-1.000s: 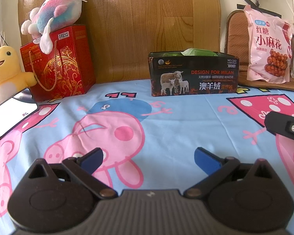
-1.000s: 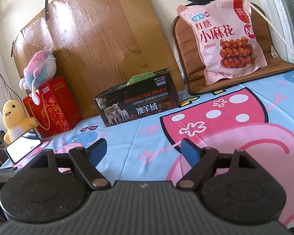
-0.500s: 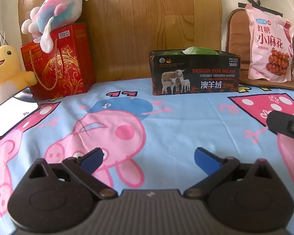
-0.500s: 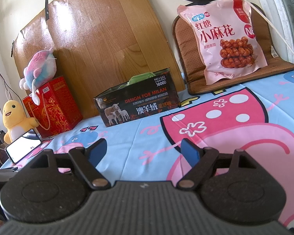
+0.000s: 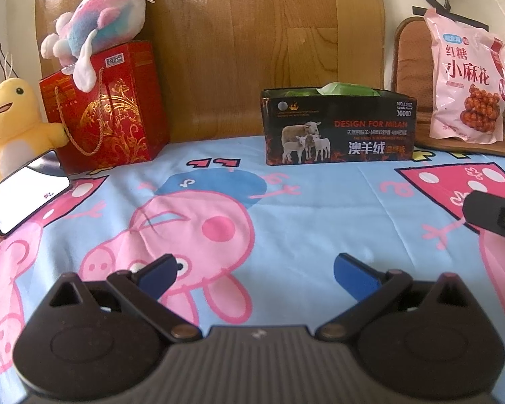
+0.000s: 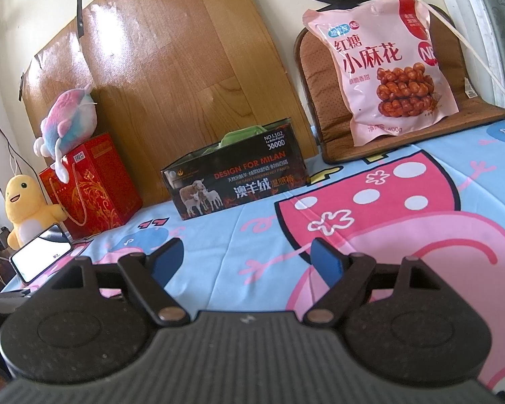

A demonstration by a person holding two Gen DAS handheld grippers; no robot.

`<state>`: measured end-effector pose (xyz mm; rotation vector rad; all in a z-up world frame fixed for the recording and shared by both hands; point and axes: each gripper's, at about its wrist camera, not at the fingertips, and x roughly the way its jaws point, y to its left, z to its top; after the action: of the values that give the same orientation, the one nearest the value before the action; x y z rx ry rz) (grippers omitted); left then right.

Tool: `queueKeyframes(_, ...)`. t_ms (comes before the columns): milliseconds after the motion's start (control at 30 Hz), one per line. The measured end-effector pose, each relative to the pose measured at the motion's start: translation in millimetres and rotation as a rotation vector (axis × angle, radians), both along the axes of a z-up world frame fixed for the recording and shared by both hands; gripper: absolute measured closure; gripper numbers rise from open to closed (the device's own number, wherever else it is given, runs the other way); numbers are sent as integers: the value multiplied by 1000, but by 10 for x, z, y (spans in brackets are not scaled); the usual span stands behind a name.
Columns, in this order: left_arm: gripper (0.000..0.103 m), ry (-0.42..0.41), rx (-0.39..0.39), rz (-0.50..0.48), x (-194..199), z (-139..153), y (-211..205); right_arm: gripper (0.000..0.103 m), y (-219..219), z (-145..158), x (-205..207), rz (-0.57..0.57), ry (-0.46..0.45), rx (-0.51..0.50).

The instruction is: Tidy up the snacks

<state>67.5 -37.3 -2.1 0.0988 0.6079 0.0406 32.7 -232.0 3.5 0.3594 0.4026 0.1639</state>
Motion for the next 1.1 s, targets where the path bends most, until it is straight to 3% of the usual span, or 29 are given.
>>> queueKeyframes(733,0,-26,28,14,-28,16,-35,18,0,1,-4,-3,0,4)
queueKeyframes(1100,0,-66,77,55,-63,31,-62,18,-12,0,-3,-3,-1,5)
